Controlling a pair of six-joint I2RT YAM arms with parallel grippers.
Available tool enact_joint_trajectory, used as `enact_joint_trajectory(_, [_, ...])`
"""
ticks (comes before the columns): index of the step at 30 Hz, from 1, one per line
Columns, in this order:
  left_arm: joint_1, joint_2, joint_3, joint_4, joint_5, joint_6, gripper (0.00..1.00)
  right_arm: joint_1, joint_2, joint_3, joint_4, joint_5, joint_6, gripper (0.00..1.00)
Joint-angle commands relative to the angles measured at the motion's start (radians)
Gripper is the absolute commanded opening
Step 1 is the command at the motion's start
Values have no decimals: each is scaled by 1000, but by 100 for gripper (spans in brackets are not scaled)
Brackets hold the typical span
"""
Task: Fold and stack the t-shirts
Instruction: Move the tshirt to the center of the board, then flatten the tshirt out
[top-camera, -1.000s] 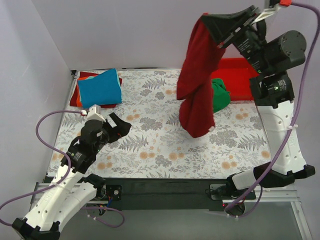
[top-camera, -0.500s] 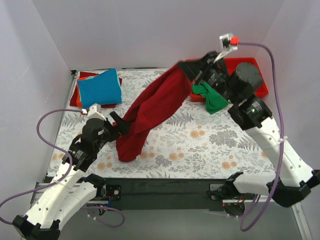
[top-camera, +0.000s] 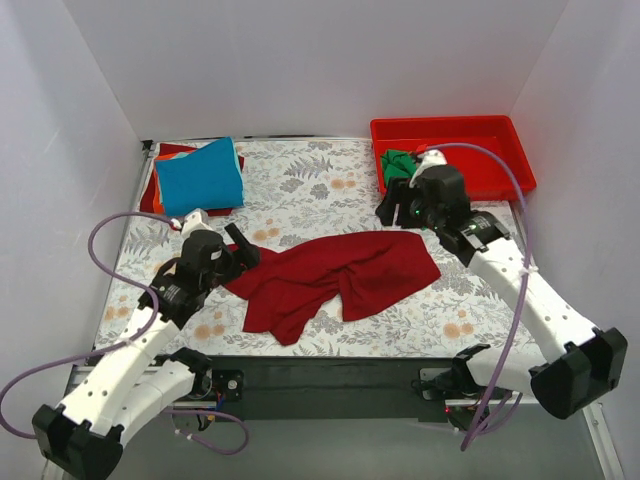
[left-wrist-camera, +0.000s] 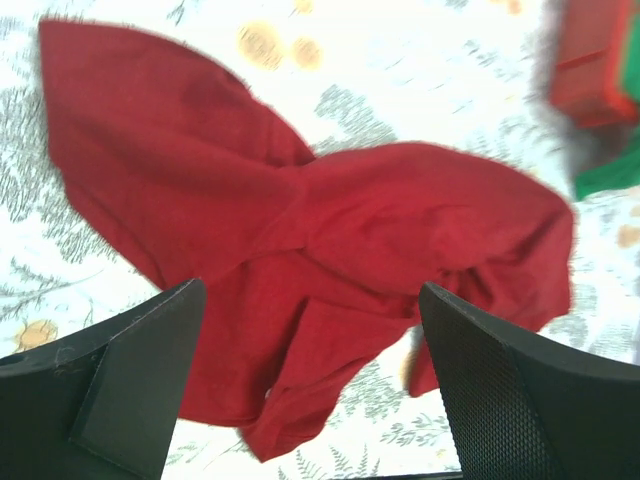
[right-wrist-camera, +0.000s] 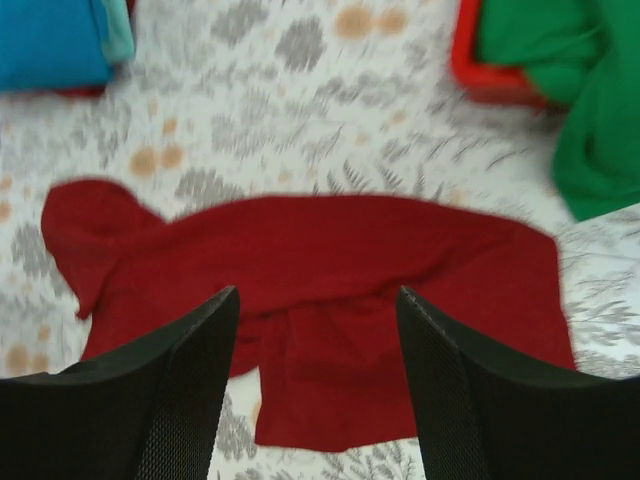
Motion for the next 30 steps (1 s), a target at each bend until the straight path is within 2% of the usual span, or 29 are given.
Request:
enact_joint_trajectory(1, [-3, 60, 10, -46, -14, -38, 87, 58, 49, -82, -27, -226, -7, 70])
enact_joint_trajectory(2, [-1, 76, 9, -68, -18, -55, 87, 102, 61, -100, -27, -234, 10, 70])
enact_joint_trajectory(8, [-3, 73, -31, -106, 5, -108, 84, 178, 132, -235, -27, -271, 80, 67])
enact_joint_trajectory(16, [-3, 100, -146, -103, 90, -265, 75, 201, 179, -307, -25, -286, 100, 67])
enact_joint_trajectory(20, [-1, 114, -187, -111, 66, -343, 71, 213, 182, -327, -16, -294, 113, 66])
enact_joint_trajectory(24, [-1, 73, -234, -74, 61, -369, 62, 216, 176, -346, -4, -296, 122, 67])
enact_joint_trajectory(30, [-3, 82, -280, 13, 55, -365, 56, 216, 167, -381, 2, -299, 133, 67])
